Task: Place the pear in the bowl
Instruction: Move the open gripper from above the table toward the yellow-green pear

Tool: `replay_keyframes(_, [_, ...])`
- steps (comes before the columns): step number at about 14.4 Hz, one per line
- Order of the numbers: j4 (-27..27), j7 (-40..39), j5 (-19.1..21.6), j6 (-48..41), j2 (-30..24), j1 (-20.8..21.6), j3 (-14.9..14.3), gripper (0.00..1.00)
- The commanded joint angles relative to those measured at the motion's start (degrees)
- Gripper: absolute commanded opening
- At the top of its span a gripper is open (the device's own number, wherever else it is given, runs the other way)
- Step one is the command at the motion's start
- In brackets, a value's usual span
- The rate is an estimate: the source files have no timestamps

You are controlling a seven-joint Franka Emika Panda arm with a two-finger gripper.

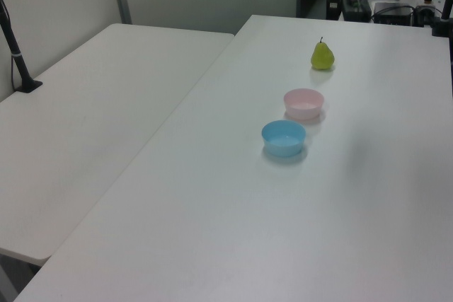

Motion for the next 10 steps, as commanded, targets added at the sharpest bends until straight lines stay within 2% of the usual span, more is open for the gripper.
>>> replay_keyframes(1, [-1.24,-0.44,1.02,1.76,-0.59,0.74,-0.58,1.00])
replay_keyframes(8, [-0.98,-1.23,1.02,1.76,-0.68,0.30,-0.58,1.00])
replay_keyframes(9, [-1.07,-3.50,0.33,1.67,-0.59,-0.05,-0.58,1.00])
replay_keyframes(10, [-0.98,-11.61,0.23,1.67,-0.07,-1.97,-0.58,1.00])
